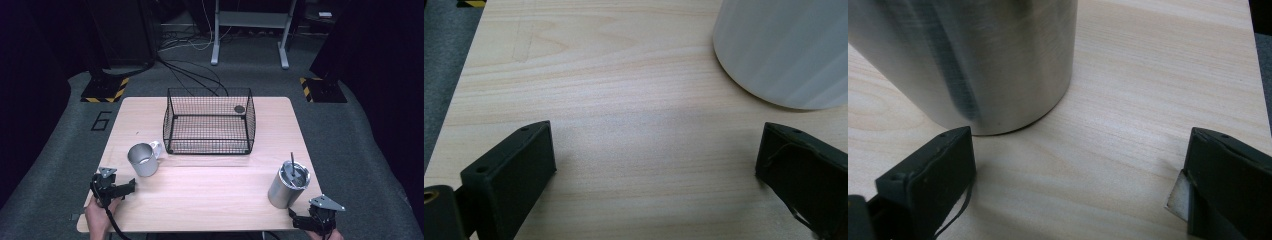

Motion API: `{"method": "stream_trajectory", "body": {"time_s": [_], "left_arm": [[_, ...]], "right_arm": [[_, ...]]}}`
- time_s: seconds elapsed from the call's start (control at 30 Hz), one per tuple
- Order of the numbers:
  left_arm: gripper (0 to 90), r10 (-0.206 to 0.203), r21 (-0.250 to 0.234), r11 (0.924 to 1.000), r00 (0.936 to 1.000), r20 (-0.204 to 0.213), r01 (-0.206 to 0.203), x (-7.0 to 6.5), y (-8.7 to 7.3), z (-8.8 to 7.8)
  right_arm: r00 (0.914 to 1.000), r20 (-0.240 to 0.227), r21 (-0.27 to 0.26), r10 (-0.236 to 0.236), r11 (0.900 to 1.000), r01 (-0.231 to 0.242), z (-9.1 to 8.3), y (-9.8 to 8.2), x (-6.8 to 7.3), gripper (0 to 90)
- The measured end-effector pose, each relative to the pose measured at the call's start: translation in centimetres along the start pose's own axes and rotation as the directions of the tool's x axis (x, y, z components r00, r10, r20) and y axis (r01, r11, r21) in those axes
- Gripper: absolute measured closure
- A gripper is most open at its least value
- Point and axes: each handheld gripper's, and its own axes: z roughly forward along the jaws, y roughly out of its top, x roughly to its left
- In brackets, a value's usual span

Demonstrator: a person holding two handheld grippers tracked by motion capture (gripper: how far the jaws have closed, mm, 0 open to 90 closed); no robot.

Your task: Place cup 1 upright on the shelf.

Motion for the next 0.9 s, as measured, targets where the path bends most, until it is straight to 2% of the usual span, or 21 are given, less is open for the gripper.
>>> {"method": "stream_trajectory", "body": {"time_s": [0.1,0.23,0.37,0.63,0.77,0.9], "left_arm": [[1.7,0.0,0.0,1.0,1.0,0.001,0.0,0.0,0.0,0.0],[1.7,0.0,0.0,1.0,1.0,0.0,0.0,0.0,0.0,0.0],[1.7,0.003,-0.002,1.0,1.0,-0.002,-0.003,0.0,0.0,0.0],[1.7,0.0,-0.001,1.0,1.0,-0.003,0.0,0.0,0.0,0.0],[1.7,0.0,-0.001,1.0,1.0,-0.003,0.0,0.0,0.0,0.0],[1.8,0.0,-0.001,1.0,1.0,-0.004,0.0,0.0,0.0,0.0]], "right_arm": [[1.0,-0.003,0.009,0.002,1.0,-0.002,0.0,0.1,0.0,0.0],[0.9999,0.008,0.06,0.009,0.998,-0.009,0.0,0.7,0.1,0.0],[0.9998,-0.014,0.074,0.016,0.997,-0.015,-0.2,0.9,-0.2,0.1],[0.9965,-0.052,0.039,0.066,0.997,-0.064,-1.7,1.3,-0.2,1.0],[0.9958,-0.07,0.024,0.059,0.998,-0.058,-2.5,1.9,0.1,0.6],[0.9959,-0.085,0.002,0.032,0.999,-0.032,-3.2,2.7,0.7,0.0]]}}
